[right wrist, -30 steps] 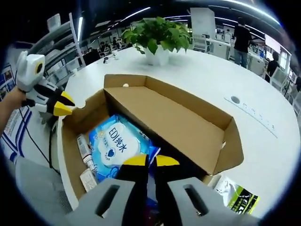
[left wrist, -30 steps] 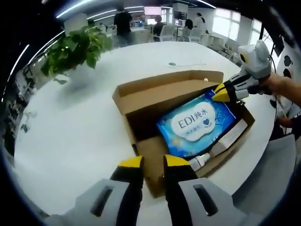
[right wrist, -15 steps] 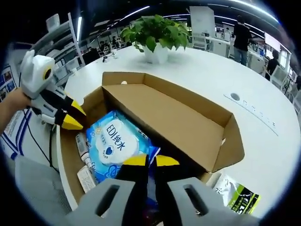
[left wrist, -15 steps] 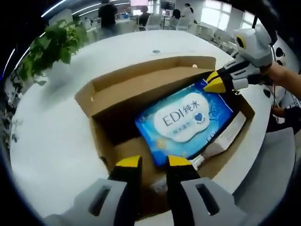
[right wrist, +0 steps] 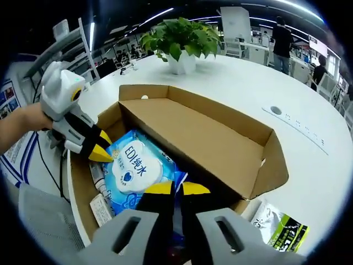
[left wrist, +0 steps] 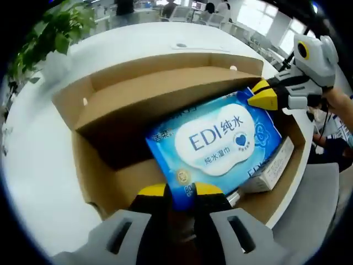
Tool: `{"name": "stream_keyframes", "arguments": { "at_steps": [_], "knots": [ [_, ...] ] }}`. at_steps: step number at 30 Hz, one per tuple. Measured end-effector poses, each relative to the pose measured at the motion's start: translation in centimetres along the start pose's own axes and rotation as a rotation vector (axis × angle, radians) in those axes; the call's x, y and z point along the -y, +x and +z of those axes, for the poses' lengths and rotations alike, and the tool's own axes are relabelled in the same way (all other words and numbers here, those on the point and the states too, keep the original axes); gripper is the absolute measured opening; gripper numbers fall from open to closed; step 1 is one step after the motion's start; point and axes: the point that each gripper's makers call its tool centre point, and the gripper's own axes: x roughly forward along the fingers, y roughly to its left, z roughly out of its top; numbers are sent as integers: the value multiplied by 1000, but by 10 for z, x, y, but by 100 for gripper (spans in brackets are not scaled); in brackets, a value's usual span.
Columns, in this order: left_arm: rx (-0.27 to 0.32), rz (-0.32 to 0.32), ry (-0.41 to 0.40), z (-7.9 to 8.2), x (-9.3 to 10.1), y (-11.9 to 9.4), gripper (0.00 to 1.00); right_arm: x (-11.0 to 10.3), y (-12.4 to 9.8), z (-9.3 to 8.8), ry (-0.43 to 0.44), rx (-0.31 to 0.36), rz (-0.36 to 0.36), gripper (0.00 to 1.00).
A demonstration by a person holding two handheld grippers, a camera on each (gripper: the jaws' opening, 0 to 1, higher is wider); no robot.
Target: Operate the shoe box by opening the lid, removing the specified soft item, and placing it in the target area until the item is outside and the box remains undamaged.
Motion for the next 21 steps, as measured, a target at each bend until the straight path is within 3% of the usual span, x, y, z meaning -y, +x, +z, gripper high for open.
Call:
{"name": "stream_keyframes", "arguments": {
  "at_steps": [3, 7, 21],
  "knots": [
    [1, 5, 14, 0, 1, 1, 13, 0, 0, 0, 4, 2, 2, 2],
    [18, 42, 39, 3, 0, 0, 1, -1, -1, 0, 8, 4, -3, 1],
    [60, 36, 32, 5, 9, -17, 0, -5, -13, 3, 15, 33, -21, 1]
  ]
}}
